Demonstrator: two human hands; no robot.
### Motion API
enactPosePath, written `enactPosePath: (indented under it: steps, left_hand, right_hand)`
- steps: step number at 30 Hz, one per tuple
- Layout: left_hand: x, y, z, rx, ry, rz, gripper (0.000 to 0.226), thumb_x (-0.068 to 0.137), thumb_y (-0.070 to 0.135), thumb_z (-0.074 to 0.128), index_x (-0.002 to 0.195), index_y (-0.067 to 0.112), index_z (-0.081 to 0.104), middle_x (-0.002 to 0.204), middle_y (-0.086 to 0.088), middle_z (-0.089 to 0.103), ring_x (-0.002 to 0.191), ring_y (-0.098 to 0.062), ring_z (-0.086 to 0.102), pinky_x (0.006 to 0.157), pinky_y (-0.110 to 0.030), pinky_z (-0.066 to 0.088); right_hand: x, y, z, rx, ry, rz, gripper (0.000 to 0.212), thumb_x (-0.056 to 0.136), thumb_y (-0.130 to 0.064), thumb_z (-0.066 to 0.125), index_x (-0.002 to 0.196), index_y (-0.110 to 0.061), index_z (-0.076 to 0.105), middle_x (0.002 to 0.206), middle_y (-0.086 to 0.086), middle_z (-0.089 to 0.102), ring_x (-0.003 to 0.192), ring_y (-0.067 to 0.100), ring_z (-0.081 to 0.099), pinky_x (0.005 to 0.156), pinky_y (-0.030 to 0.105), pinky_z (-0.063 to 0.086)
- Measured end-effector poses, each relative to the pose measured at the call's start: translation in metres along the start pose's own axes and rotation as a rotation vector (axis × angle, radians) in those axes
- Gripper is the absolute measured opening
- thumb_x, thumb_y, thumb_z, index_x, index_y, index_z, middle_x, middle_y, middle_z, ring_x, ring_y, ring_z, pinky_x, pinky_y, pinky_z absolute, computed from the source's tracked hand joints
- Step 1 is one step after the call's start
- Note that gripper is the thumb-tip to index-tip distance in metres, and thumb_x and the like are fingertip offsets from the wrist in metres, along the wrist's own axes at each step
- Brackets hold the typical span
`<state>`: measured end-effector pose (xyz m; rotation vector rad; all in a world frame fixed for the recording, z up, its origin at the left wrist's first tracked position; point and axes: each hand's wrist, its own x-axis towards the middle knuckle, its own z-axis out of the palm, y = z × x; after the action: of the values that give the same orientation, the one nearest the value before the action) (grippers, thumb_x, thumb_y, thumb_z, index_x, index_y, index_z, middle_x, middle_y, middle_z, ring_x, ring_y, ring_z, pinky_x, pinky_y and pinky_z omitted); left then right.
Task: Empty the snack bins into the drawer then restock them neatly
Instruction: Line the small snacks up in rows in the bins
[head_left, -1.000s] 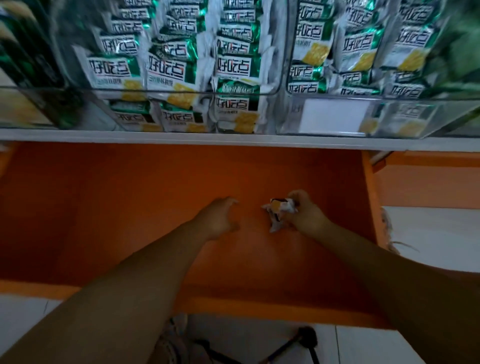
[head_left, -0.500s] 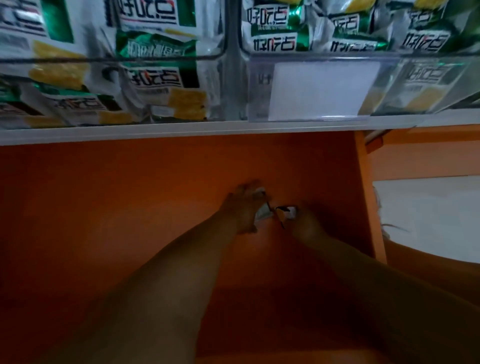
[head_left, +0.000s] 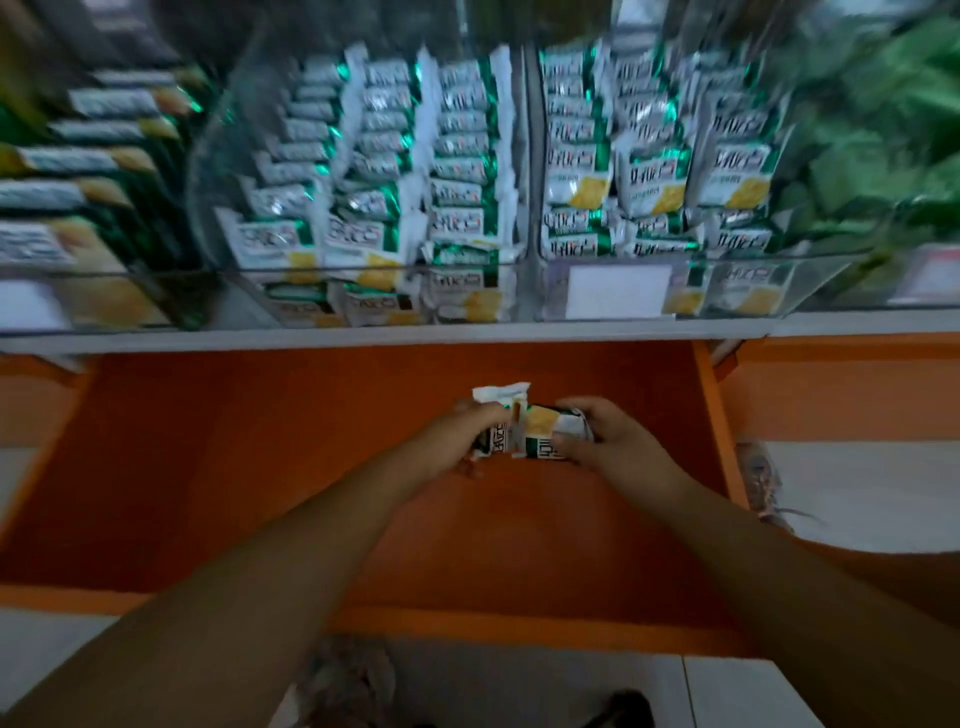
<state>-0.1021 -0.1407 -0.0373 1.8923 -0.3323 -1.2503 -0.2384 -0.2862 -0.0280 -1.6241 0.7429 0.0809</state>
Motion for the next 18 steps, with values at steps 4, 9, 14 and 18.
enactPosePath:
  steps: [4,9,14,18]
  left_hand:
    - [-0.066,0.041,-0.012,0.03,0.038,0.165,0.043,0.087,0.043,0.067,0.124,0.03,0.049,0.112,0.007,0.064,0.098,-0.011,0.065,0.062,-0.022,0.053]
    - [-0.121,0.083,-0.017,-0.274,0.05,0.233,0.059,0.072,0.03,0.081,0.123,0.022,0.053,0.124,-0.003,0.062,0.108,-0.022,0.065,0.084,-0.043,0.059]
    - [-0.131,0.107,-0.015,-0.472,0.096,0.309,0.091,0.055,0.03,0.091,0.134,0.017,0.049,0.133,-0.009,0.058,0.111,-0.027,0.065,0.074,-0.04,0.059]
    - [-0.123,0.116,-0.011,-0.486,0.111,0.335,0.058,0.074,0.018,0.081,0.126,0.017,0.054,0.119,-0.008,0.068,0.1,-0.026,0.07,0.07,-0.037,0.059]
  right_hand:
    - [-0.043,-0.057,-0.003,0.095,-0.029,-0.137,0.038,0.087,-0.011,0.069,0.121,-0.014,0.052,0.096,-0.002,0.067,0.071,0.003,0.061,0.058,0.011,0.048]
    - [-0.079,-0.115,-0.017,0.106,-0.114,-0.29,0.031,0.086,-0.012,0.069,0.111,-0.023,0.057,0.101,-0.007,0.07,0.079,0.002,0.068,0.065,0.016,0.054]
    - [-0.082,-0.146,-0.029,0.11,-0.169,-0.353,0.026,0.089,-0.018,0.065,0.115,-0.018,0.062,0.115,-0.003,0.066,0.098,0.013,0.068,0.075,0.03,0.059]
    - [-0.069,-0.144,-0.033,0.277,-0.112,-0.31,0.028,0.088,-0.025,0.064,0.113,-0.013,0.067,0.109,0.008,0.069,0.1,0.025,0.068,0.072,0.031,0.057]
